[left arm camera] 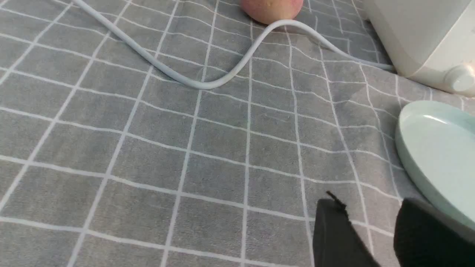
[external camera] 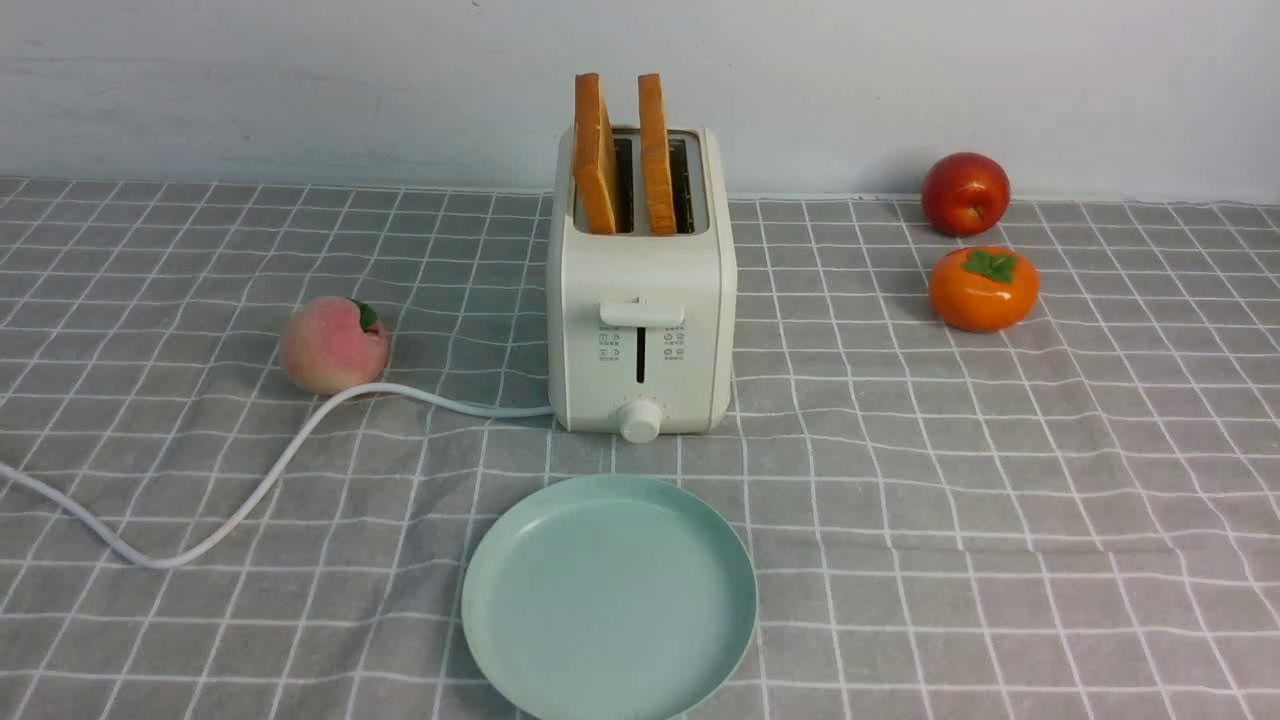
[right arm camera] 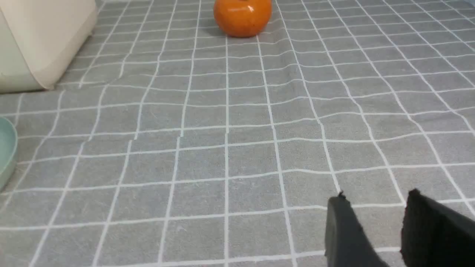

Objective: Take toasted bread from bread machine on grey coffee table place on plate.
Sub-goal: 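Reach for a toast slice standing in the toaster with the left gripper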

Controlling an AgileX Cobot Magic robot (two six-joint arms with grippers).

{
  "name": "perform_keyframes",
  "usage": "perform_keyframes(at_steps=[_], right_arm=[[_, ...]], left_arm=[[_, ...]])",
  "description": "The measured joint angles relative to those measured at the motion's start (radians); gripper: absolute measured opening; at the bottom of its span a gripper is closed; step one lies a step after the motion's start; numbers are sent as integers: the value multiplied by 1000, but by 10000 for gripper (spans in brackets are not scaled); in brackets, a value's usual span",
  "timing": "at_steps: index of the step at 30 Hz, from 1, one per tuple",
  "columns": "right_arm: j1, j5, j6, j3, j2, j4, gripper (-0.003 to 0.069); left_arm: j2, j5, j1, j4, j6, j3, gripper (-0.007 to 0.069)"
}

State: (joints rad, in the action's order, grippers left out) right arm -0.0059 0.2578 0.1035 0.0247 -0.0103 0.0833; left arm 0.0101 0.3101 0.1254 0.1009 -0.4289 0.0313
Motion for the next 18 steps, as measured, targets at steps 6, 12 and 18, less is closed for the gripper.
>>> perform_keyframes(at_steps=[6, 12, 18], right_arm=[[0, -145, 129, 0, 0, 210, 240], [0, -289, 228, 0, 0, 413, 240], [0, -332, 229, 0, 0, 457, 240]], left_arm=[[0, -137, 0, 231, -17, 0, 238], [0, -264, 0, 520, -34, 0, 238], [0, -329, 0, 578, -35, 0, 238]])
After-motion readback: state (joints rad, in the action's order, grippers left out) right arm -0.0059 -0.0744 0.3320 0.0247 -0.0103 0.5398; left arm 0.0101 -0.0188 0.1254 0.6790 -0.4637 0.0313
